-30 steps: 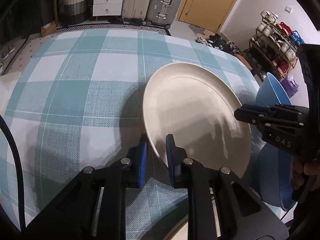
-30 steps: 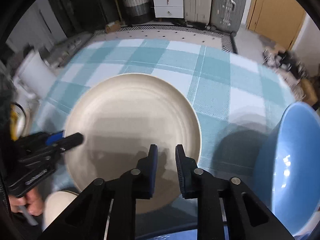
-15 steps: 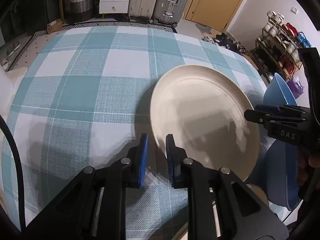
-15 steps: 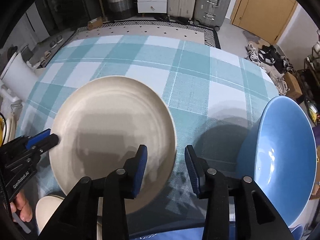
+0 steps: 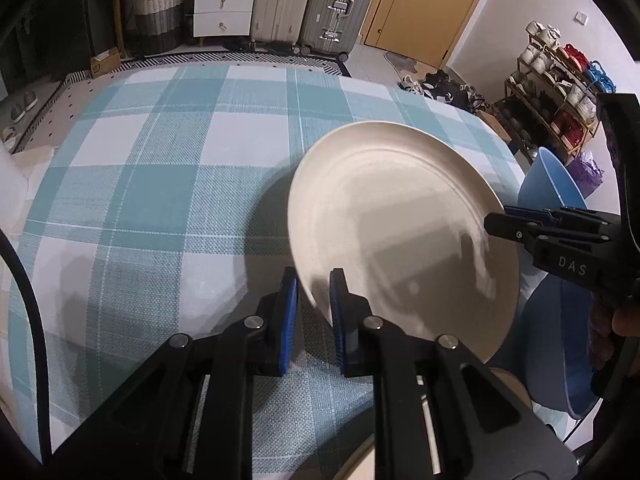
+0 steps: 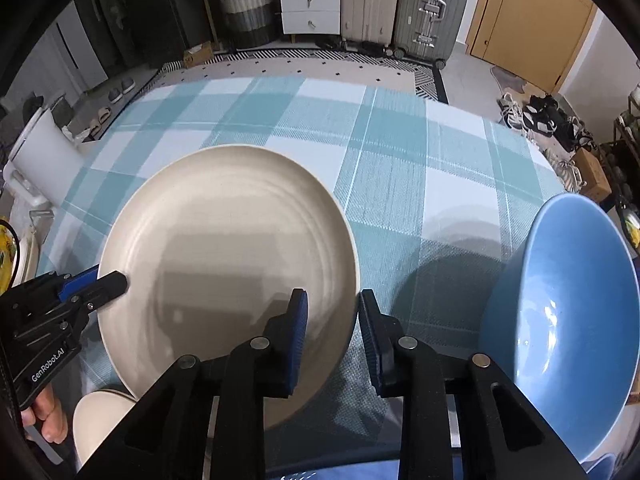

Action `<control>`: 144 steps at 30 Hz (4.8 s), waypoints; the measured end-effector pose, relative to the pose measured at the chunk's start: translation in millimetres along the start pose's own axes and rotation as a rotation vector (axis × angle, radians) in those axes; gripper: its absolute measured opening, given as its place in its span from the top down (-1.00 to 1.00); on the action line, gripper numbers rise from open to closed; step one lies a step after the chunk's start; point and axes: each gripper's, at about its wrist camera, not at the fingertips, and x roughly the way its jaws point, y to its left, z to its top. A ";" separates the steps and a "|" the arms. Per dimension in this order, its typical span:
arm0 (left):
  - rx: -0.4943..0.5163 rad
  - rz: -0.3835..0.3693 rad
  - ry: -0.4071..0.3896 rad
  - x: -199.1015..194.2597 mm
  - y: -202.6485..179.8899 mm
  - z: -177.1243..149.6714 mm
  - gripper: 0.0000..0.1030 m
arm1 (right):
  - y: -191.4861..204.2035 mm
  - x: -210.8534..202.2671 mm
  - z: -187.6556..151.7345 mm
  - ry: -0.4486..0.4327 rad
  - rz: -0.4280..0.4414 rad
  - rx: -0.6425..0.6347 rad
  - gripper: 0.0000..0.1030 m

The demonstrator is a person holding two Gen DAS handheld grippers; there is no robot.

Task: Organize plates and bowls
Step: 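Lower the held cream plate onto the stacked cream plates with both tools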

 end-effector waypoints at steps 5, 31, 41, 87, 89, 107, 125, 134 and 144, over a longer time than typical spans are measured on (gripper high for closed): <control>-0.007 -0.002 -0.031 -19.2 1.3 0.1 0.75 | 4.4 -15.8 0.4 -0.037 0.012 -0.008 0.48; -0.007 -0.011 -0.167 -148.8 -13.6 -46.1 0.75 | 37.2 -128.3 -48.0 -0.207 0.057 -0.044 0.48; 0.012 -0.012 -0.190 -185.0 -29.6 -70.0 0.75 | 43.5 -168.9 -80.9 -0.266 0.073 -0.043 0.48; 0.073 -0.006 -0.181 -217.9 -20.6 -172.5 0.75 | 69.2 -185.8 -206.7 -0.333 0.192 0.001 0.48; 0.076 -0.007 -0.175 -214.1 -19.5 -175.4 0.75 | 70.8 -182.7 -210.6 -0.326 0.191 -0.005 0.48; 0.089 0.019 -0.131 -183.7 -15.0 -193.1 0.75 | 76.6 -155.2 -235.4 -0.292 0.176 -0.011 0.47; 0.151 0.082 -0.099 -147.5 -30.9 -195.1 0.75 | 69.7 -128.8 -238.2 -0.254 0.129 0.005 0.47; 0.181 0.118 -0.098 -138.1 -38.5 -193.6 0.74 | 68.3 -122.2 -238.7 -0.240 0.109 0.000 0.47; 0.205 0.137 -0.093 -129.5 -44.0 -194.5 0.72 | 66.3 -114.1 -237.7 -0.227 0.085 -0.008 0.47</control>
